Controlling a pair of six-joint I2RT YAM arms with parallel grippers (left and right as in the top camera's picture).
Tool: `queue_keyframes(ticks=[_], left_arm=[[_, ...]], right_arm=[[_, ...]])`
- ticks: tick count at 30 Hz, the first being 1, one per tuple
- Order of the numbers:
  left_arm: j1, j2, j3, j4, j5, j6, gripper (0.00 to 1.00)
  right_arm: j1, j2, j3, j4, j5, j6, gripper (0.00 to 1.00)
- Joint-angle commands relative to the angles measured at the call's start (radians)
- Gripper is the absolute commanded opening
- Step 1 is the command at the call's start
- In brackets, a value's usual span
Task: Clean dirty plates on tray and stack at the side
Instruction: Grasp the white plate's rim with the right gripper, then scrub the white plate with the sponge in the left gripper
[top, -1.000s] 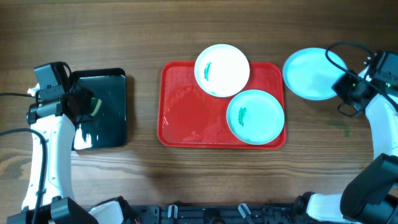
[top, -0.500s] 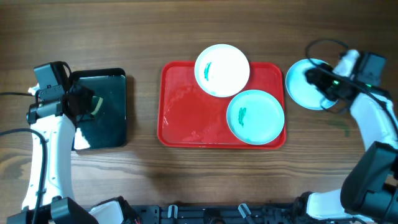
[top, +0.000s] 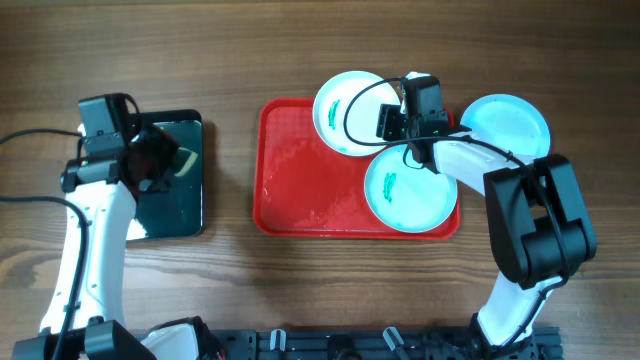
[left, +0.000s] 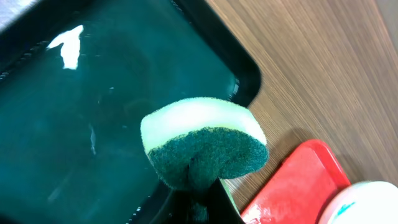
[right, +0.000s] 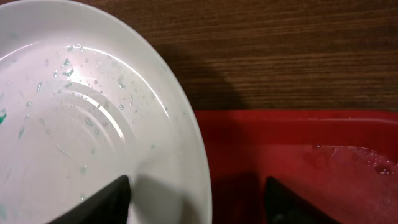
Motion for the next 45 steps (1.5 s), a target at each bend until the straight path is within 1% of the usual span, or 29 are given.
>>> queue_keyframes(ticks=[1,2,3,4,5,7,9,11,14,17,20,21,22,24,26,28,29,31,33,36,39,42,45], left_arm=[[-0.041,0.006,0.014,0.018,0.012,0.02,0.04],[-0.05,0.006,0.014,0.02,0.012,0.02,0.04],[-0.063,0.006,0.014,0.02,0.011,0.02,0.04],[-0.079,0.006,0.014,0.019,0.012,0.021,0.04],[-0.096,0.006,0.014,0.019,0.012,0.024,0.04],[-0.13,0.006,0.014,0.023,0.012,0.066,0.04],[-0.169,0.008,0.014,0.026,0.012,0.092,0.04],[-0.211,0.014,0.014,0.03,0.012,0.099,0.04],[-0.262,0.047,0.014,0.048,0.012,0.099,0.04],[-0.317,0.114,0.014,0.064,0.012,0.098,0.04],[-0.357,0.161,0.014,0.083,0.013,0.097,0.04],[-0.368,0.167,0.014,0.092,0.02,0.095,0.04],[-0.379,0.171,0.014,0.102,0.033,0.094,0.04],[-0.399,0.172,0.014,0.119,0.042,0.095,0.04],[-0.424,0.172,0.014,0.135,0.042,0.094,0.04],[-0.439,0.174,0.014,0.137,0.041,0.095,0.04],[-0.442,0.176,0.014,0.139,0.041,0.095,0.04],[-0.449,0.184,0.014,0.146,0.042,0.095,0.04],[-0.458,0.196,0.014,0.147,0.047,0.095,0.04],[-0.486,0.228,0.014,0.162,0.099,0.094,0.04],[-0.526,0.269,0.014,0.211,0.101,0.068,0.04],[-0.555,0.307,0.014,0.258,0.101,0.01,0.04],[-0.601,0.367,0.014,0.274,0.101,-0.039,0.04]], right_arm=[[-0.001,0.013,0.007,0.019,-0.012,-0.041,0.48],[-0.001,0.013,0.007,0.019,-0.022,-0.04,0.41],[-0.001,0.013,0.007,0.019,-0.05,-0.04,0.33],[-0.001,0.013,0.007,0.02,-0.088,-0.04,0.2],[0.0,0.013,0.007,0.02,-0.118,-0.04,0.14],[0.001,0.009,0.007,0.017,-0.199,-0.041,0.11],[0.013,-0.004,0.007,0.002,-0.282,-0.04,0.05],[0.04,-0.024,0.007,-0.027,-0.327,-0.038,0.05],[0.095,-0.063,0.007,-0.11,-0.325,-0.026,0.06],[0.151,-0.089,0.007,-0.213,-0.295,0.03,0.14],[0.173,-0.089,0.007,-0.269,-0.308,0.053,0.17],[0.179,-0.089,0.007,-0.272,-0.309,0.054,0.27],[0.185,-0.089,0.007,-0.27,-0.307,0.052,0.31],[0.186,-0.089,0.007,-0.238,-0.298,0.049,0.34],[0.186,-0.089,0.019,-0.205,-0.262,0.002,0.35],[0.186,-0.089,0.028,-0.17,-0.245,-0.119,0.35],[0.186,-0.088,0.028,-0.163,-0.232,-0.151,0.34],[0.186,-0.085,0.027,-0.169,-0.188,-0.186,0.25],[0.188,-0.084,0.027,-0.201,-0.19,-0.183,0.18],[0.198,-0.084,0.027,-0.241,-0.193,-0.138,0.04],[0.2,-0.084,0.027,-0.269,-0.193,-0.07,0.04],[0.2,-0.084,0.027,-0.283,-0.193,-0.07,0.04],[0.2,-0.084,0.027,-0.281,-0.187,-0.023,0.04]])
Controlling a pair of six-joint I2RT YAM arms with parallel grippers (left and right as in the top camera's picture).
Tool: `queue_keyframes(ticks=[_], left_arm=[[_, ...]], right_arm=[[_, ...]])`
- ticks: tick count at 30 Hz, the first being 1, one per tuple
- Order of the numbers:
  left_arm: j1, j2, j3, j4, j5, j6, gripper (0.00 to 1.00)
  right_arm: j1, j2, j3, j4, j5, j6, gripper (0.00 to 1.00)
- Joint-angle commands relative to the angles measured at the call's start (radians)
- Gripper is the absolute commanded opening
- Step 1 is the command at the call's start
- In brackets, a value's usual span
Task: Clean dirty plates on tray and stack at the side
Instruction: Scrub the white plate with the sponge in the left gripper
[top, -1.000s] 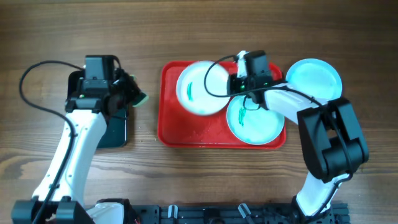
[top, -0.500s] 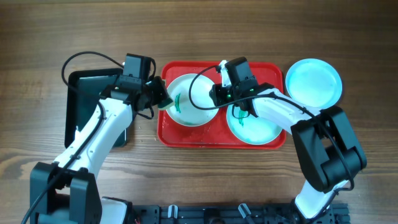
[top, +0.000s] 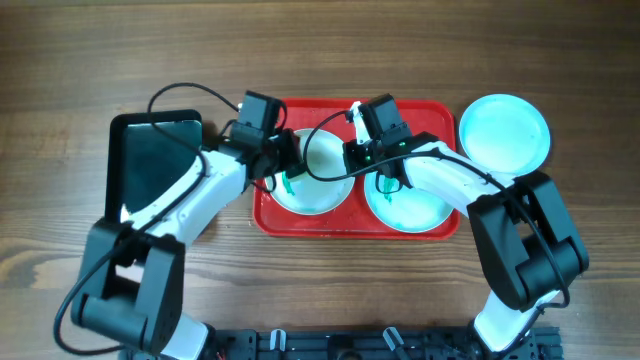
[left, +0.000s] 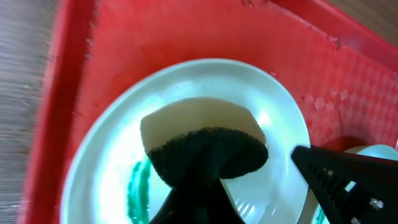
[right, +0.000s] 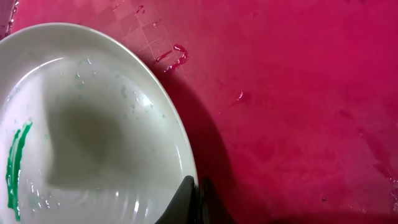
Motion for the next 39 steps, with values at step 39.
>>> queue_keyframes(ticks=[39], left_arm=[[-0.032,0.046,0.023,-0.276,-0.465,-0.061,0.04]], right_arm=[[0.005,-0.029,0.011,-0.022,0.025,0.08,0.04]])
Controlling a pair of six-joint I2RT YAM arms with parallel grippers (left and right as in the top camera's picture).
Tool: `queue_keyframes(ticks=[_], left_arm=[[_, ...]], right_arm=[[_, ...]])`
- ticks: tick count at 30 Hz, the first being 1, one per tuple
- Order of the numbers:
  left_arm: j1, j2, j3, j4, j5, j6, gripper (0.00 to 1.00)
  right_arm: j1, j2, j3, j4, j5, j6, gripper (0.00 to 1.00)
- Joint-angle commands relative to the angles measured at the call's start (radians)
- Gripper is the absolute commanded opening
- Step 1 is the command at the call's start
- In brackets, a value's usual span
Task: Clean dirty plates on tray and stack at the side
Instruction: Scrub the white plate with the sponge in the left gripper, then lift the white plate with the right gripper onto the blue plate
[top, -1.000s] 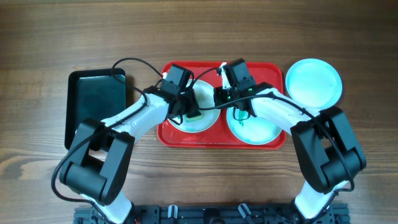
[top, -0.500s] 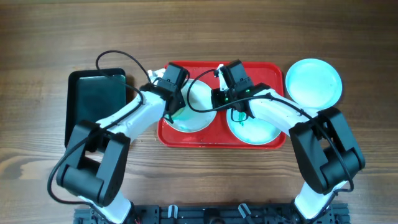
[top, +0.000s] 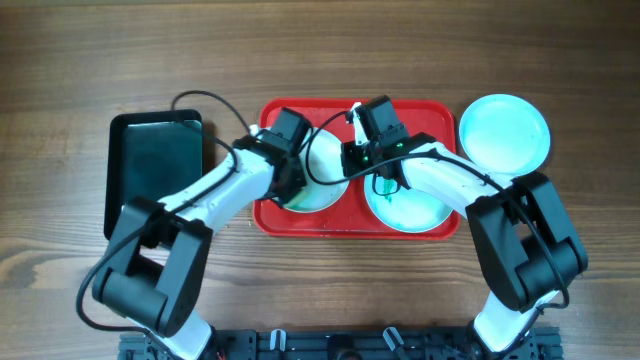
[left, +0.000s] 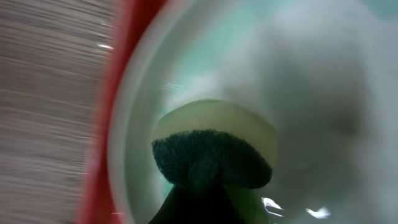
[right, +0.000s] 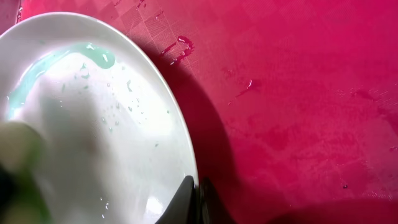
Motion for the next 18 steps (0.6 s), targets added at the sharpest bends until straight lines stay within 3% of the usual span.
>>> queue_keyframes(ticks=[1,8,11,13,18], left_arm=[[0.076,-0.075,-0.013,-0.032,-0.177,-0.011,0.04],[0.246,-0.4,-0.013,0.001,0.023,-0.013,0.04],[0.373,-0.475,-0.013,-0.01,0.04,-0.008,0.04],[0.448,-0.469,-0.013,-0.018,0.039,-0.006,0.04],[0.628,-0.401,-0.013,-0.022,0.04,-0.006,0.04]], right_arm=[[-0.006,-0.04,0.009,-0.008,0.032,0.007,0.04],[-0.006,-0.196,0.009,0.016,0.043,-0.035,0.04],[-0.005,-0.282,0.009,0.012,0.072,-0.15,0.04],[0.008,-0.313,0.009,-0.001,0.14,-0.212,0.04],[0.175,-0.352,0.009,-0.024,0.587,-0.454,0.04]])
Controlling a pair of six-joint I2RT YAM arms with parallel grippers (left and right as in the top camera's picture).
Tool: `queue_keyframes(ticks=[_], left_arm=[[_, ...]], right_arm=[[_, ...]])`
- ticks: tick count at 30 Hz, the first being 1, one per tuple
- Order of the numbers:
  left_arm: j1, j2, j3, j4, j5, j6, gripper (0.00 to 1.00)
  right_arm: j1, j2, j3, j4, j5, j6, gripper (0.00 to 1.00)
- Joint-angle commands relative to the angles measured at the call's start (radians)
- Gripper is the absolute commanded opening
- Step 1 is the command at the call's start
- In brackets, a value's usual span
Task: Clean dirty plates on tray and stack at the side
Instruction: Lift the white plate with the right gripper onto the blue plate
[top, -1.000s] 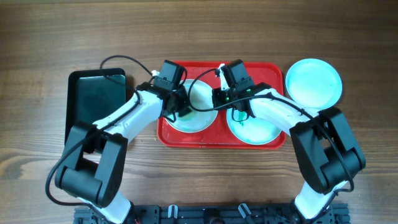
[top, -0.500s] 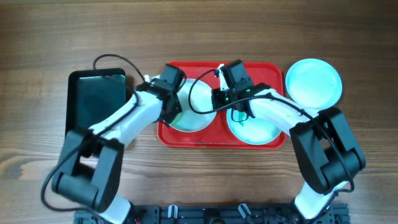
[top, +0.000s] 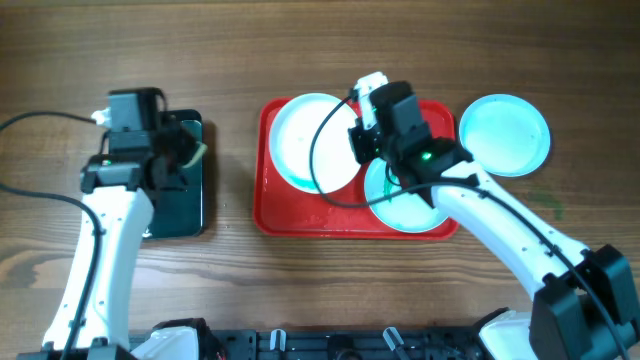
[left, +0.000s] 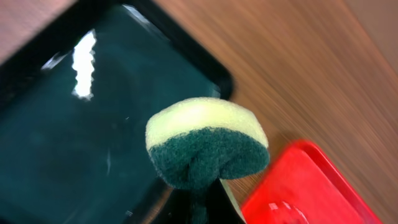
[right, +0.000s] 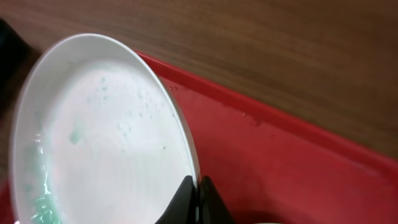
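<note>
My right gripper (top: 358, 140) is shut on the right rim of a white plate (top: 300, 140), held over the far left part of the red tray (top: 262, 205). In the right wrist view the plate (right: 99, 130) shows only faint green traces, with both jaws of my right gripper (right: 194, 186) pinching its rim. A second plate (top: 395, 210) with green marks lies in the tray, partly under my right arm. My left gripper (top: 180, 152) is shut on a yellow-and-green sponge (left: 207, 149) above the black tray (left: 68, 130).
A clean white plate (top: 505, 135) lies on the wooden table right of the red tray. The black tray (top: 170, 215) sits left of the red tray, with a strip of bare wood between them. The red tray's floor (right: 292, 168) looks wet.
My left gripper with the sponge has left the plate and is now over the black tray. The right gripper still grips the rim; the plate sits farther back and the green smear is nearly gone.
First the sponge hung over the black tray while my right gripper stood open around the plate's rim at the tray's back. Then it was shut on the rim, sponge above a green streak. Then the sponge pressed into the plate. Now sponge and plate are apart.
</note>
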Motion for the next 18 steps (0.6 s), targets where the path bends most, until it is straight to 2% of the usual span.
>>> queue_keyframes(ticks=[1,3,4,6,8,11,15,18], left_arm=[[0.119,0.06,0.001,-0.001,0.012,-0.003,0.04],[0.18,0.093,0.001,-0.002,0.053,-0.003,0.04],[0.198,0.101,0.001,-0.002,0.078,-0.003,0.04],[0.214,0.104,0.001,-0.004,0.088,-0.003,0.04],[0.222,0.104,0.001,-0.004,0.088,-0.003,0.04],[0.222,0.104,0.001,-0.004,0.088,-0.002,0.04],[0.222,0.104,0.001,-0.005,0.088,-0.003,0.04],[0.222,0.104,0.001,-0.005,0.088,-0.003,0.04]], right_arm=[[0.15,-0.03,0.009,0.017,0.414,-0.213,0.04],[0.296,-0.029,0.009,0.084,0.746,-0.352,0.04],[0.349,-0.029,0.009,0.135,0.846,-0.439,0.04],[0.416,-0.029,0.009,0.225,0.953,-0.598,0.04],[0.488,-0.029,0.009,0.378,1.05,-0.84,0.04],[0.53,-0.029,0.009,0.572,1.134,-1.044,0.04],[0.525,-0.02,0.002,0.554,1.137,-0.965,0.04],[0.492,-0.019,-0.027,0.527,1.131,-0.685,0.04]])
